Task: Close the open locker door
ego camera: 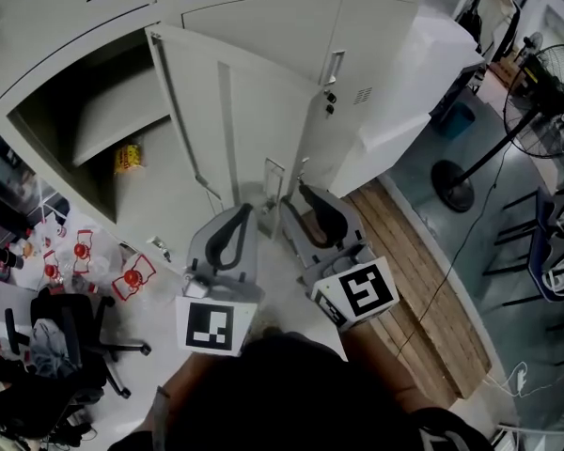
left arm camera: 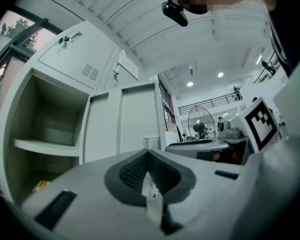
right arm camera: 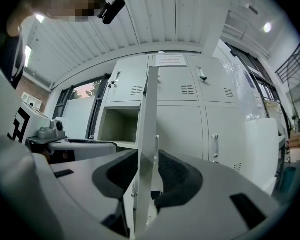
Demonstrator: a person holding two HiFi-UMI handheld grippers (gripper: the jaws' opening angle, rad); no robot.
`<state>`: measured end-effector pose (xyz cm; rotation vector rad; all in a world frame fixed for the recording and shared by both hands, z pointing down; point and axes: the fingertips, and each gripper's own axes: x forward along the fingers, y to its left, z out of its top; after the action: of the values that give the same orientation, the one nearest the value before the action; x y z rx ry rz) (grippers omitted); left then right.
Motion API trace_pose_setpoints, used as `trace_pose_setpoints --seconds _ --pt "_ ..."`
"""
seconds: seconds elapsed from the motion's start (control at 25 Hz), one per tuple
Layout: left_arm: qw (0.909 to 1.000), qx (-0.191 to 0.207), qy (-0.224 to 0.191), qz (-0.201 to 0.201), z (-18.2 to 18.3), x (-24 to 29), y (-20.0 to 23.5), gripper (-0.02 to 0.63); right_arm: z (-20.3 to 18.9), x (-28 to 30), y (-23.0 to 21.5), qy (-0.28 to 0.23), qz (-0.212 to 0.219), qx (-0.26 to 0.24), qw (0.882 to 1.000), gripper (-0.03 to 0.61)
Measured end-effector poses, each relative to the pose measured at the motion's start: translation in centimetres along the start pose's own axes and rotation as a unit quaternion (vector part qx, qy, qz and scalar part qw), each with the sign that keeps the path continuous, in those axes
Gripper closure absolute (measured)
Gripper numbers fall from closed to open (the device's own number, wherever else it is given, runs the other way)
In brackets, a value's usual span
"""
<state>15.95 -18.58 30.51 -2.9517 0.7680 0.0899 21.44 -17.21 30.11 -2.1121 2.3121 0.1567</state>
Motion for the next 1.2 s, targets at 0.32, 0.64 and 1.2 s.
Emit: trace_pose_setpoints --seconds 0.32,0.64,1.2 --pt "0.9999 -0.002 0.003 0.012 -0.1 -0.7 1.2 0.624 -0.6 1.0 -0.3 0.009 -0.005 0.019 1.0 0.456" --pt "0.9998 0.001 0.003 0.018 -0.1 -1.4 1.8 0.624 -0.6 1.1 0.1 0.012 -0.008 0.018 1.0 0.48" --pt "0.9988 0.005 0.008 0.048 -0.1 -6.6 4.2 0.624 -0.4 0.8 4.4 0.016 -0.033 0.001 0.999 0.482"
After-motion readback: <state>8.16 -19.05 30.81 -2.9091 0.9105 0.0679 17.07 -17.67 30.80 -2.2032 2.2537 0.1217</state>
